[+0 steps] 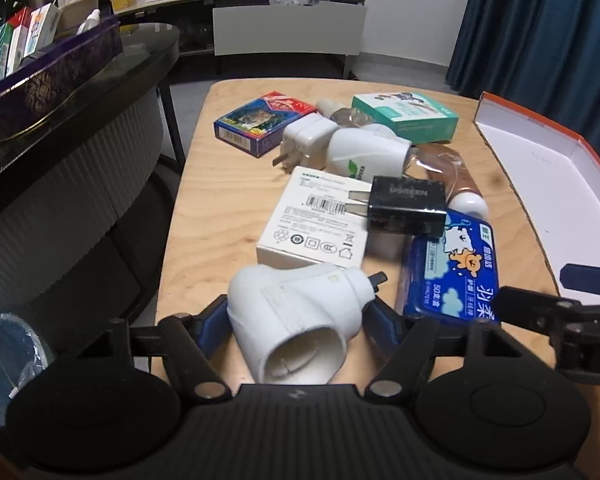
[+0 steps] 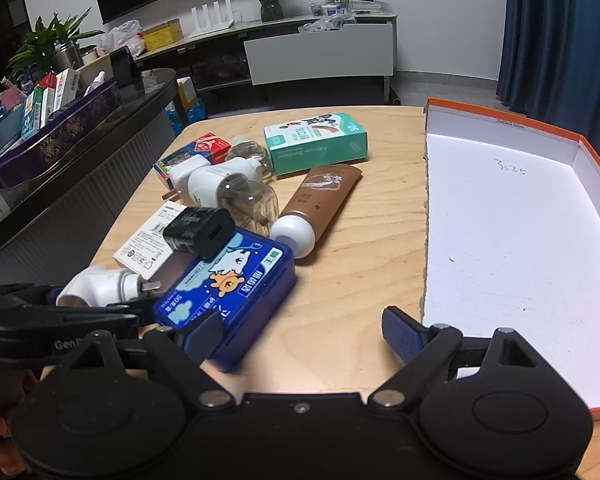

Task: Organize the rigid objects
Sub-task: 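Grasp the white socket adapter with left tool while right grasps blue box, then carry both items into the white box lid and release them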

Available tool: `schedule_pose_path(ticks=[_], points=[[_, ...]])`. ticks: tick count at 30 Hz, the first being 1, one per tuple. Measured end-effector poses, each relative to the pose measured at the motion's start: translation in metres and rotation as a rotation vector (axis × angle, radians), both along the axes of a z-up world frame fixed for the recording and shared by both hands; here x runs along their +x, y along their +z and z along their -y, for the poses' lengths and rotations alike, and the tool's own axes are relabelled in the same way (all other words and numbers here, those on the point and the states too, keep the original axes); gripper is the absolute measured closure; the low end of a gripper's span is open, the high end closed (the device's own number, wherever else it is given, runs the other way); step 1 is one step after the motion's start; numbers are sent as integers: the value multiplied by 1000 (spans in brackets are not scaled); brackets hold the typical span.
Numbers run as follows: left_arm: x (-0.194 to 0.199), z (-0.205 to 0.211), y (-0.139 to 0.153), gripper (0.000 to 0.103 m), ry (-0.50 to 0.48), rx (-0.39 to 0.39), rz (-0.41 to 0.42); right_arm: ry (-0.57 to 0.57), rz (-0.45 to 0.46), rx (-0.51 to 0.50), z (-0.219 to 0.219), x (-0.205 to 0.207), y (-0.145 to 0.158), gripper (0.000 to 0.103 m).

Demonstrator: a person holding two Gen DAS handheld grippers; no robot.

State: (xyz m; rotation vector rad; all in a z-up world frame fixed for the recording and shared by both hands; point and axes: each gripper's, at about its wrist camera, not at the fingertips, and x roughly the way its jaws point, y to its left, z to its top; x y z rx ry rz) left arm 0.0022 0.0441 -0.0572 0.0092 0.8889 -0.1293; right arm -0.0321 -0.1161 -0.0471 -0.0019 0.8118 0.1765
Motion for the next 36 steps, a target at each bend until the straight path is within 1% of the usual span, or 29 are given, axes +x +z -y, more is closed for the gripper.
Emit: schedule_pose_path(ticks=[4,10,12,13,17,19,21,22,23,24,31,36], points=[[-6,-5,2,30,4,-30,12,9,-8,-1,-6,5,1,1],[-15,-15,10,30,44,-53,29,0,-38,38,-24,19,5,1],[-16,-19,12,36,54,-58,31,-18,-55,55,-31,28,4,1],[-16,-20,13,36,57,-66,32,-31,-62,54,-35,32,2,1],[-15,-21,10,36,60,-57,30,-55,-81,-3,-50,45,-7,1],[-14,-21,8,36,56,-56,29,-62,-110,-43,-53,49,-12,1],[-15,-20,8,36,49,-51,35,-84,-147,-69,-48,51,-19,3],[-16,-19,8,36,46,-46,40,-87,-125,-93,-44,49,-19,9],[-17,-19,8,36,45,-44,43,-91,-111,-115,-41,47,-19,21],[-17,-19,8,36,44,-48,42,-94,-102,-126,-38,46,-17,28],[-21,-16,18,36,43,-78,65,-65,-85,-106,-6,36,-13,28],[-25,-4,27,36,18,-97,76,-50,-15,-77,20,21,9,28]])
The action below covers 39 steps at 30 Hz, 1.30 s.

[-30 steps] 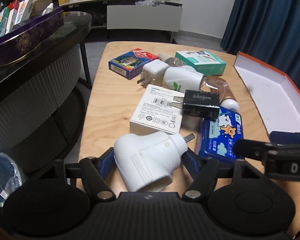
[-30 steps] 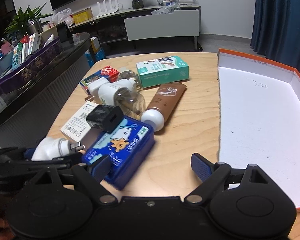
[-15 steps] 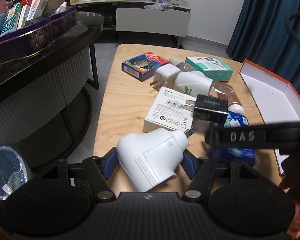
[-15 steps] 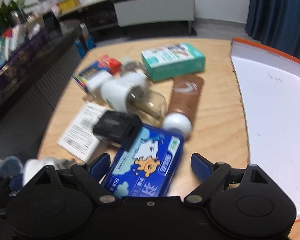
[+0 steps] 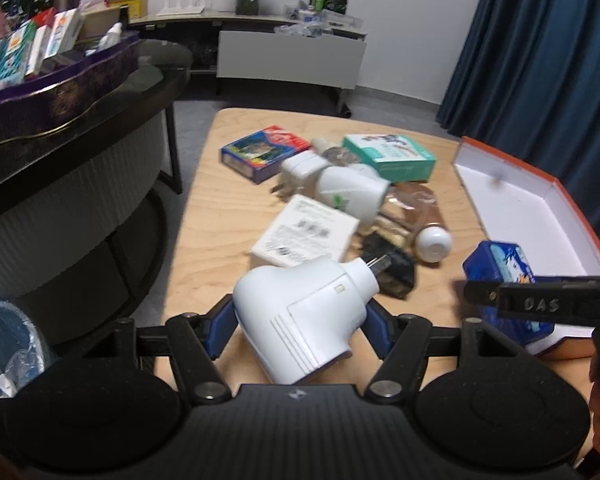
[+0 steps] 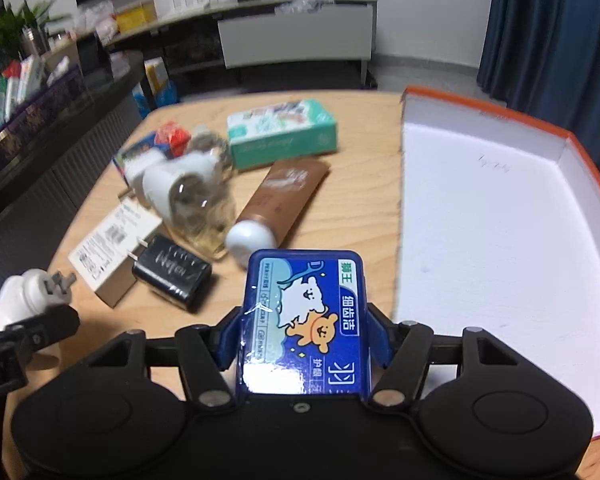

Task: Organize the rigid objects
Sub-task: 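Carry both items into the white box lid and release them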

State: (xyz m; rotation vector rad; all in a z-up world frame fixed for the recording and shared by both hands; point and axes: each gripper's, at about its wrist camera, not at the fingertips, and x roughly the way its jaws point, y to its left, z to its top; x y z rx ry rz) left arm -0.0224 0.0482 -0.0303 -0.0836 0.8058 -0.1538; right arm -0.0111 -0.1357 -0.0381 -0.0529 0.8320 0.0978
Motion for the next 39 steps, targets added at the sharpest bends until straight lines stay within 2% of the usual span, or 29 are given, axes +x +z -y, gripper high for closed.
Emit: schedule_pose_path(ticks=[4,9,18,21,26,32,39], points=[[0,25,13,36,-53,-3,26,-8,81,-11,22,-7,24,28],[14,70,37,36,-146,-22,66,-106,147,-13,70,-3,51,28],[67,173,71,36,-353,-43,111,-228,185,-42,160,20,81,28],[87,199,75,36,-368,-57,121,-253,177,-29,181,32,84,28],[105,229,62,36,-371,-28,121,-263,146,-36,200,55,79,28],[118,236,44,36,-346,-4,74,-251,108,-38,208,76,65,28],[131,241,39,36,-316,15,46,-218,80,-49,208,96,48,28]])
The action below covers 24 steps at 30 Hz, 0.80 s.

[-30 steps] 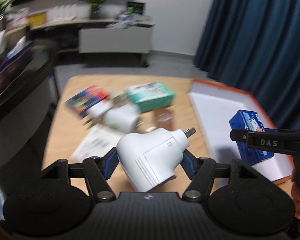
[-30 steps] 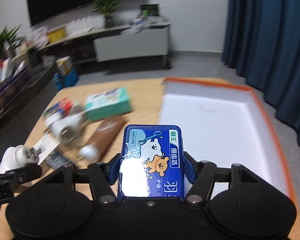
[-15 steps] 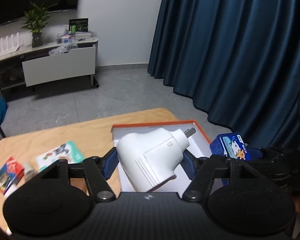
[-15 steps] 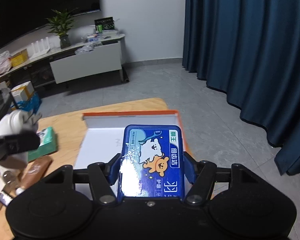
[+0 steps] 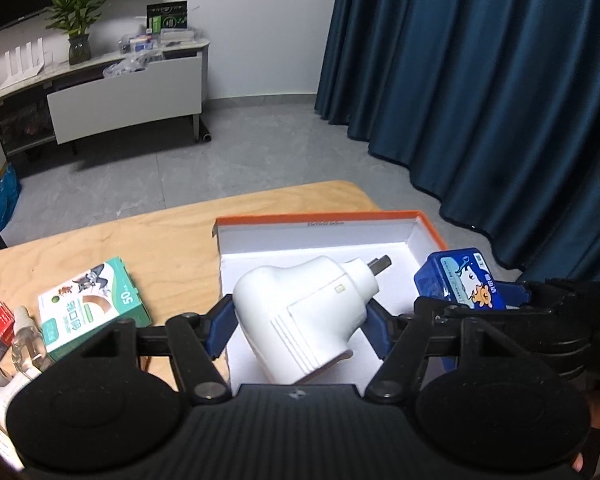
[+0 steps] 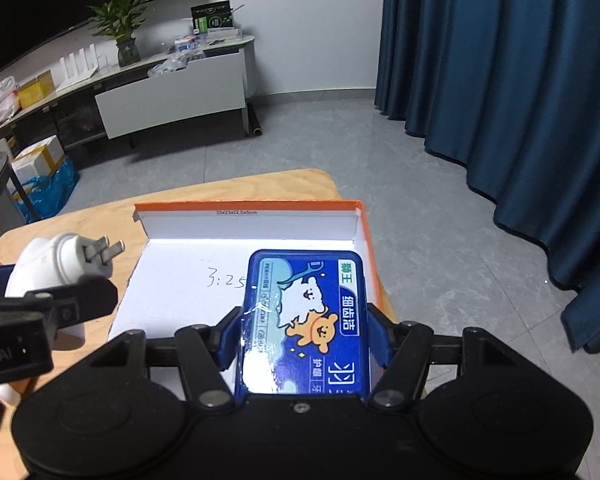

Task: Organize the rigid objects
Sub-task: 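Carry both items into the white box lid and release them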

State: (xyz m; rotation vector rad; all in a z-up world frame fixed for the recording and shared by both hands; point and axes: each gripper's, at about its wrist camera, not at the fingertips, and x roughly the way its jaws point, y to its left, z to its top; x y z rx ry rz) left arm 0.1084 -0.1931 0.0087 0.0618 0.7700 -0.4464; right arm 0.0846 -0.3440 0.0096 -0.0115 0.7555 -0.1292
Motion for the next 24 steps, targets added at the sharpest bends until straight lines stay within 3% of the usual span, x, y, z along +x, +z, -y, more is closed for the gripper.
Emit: schedule_pose_path(ticks=[24], points=[[15,16,-13,36,18,23,-26,22,-28,-12,3,35,-16,28]])
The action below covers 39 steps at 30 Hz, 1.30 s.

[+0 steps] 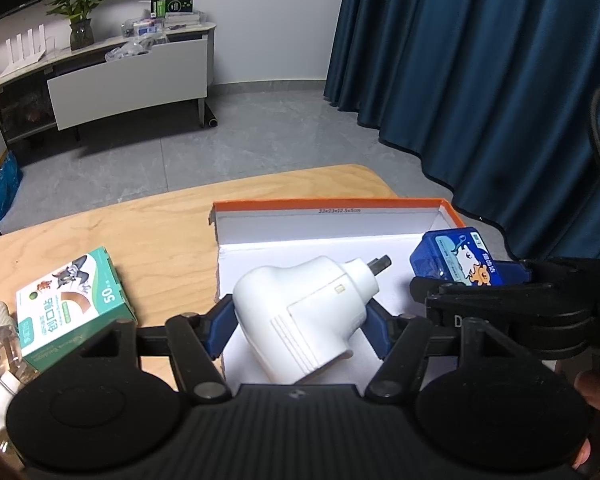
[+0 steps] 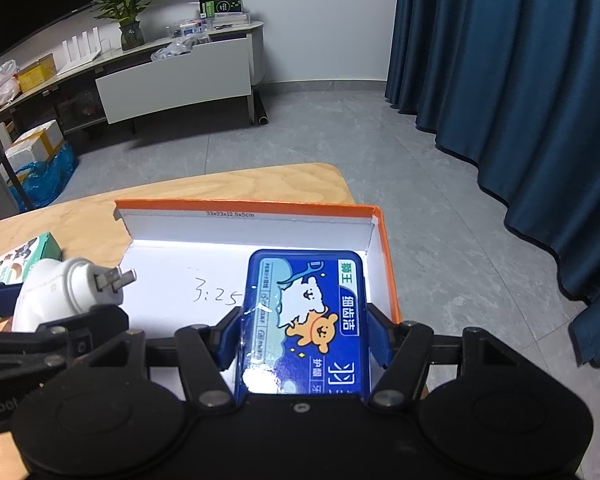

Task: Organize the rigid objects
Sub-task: 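Carry both items into the white box lid and release them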

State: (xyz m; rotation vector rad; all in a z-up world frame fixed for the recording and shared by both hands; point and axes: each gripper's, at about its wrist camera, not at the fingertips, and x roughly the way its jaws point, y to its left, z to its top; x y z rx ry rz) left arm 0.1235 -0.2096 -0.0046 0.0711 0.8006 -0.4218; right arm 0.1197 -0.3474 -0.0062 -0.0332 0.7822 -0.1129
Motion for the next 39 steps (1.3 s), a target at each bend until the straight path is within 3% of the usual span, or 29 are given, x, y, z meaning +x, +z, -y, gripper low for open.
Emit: schedule_pose_path(ticks=[39], points=[[16,9,-6,36,4,24,6,-3,-21,12,3,20,-7,28]])
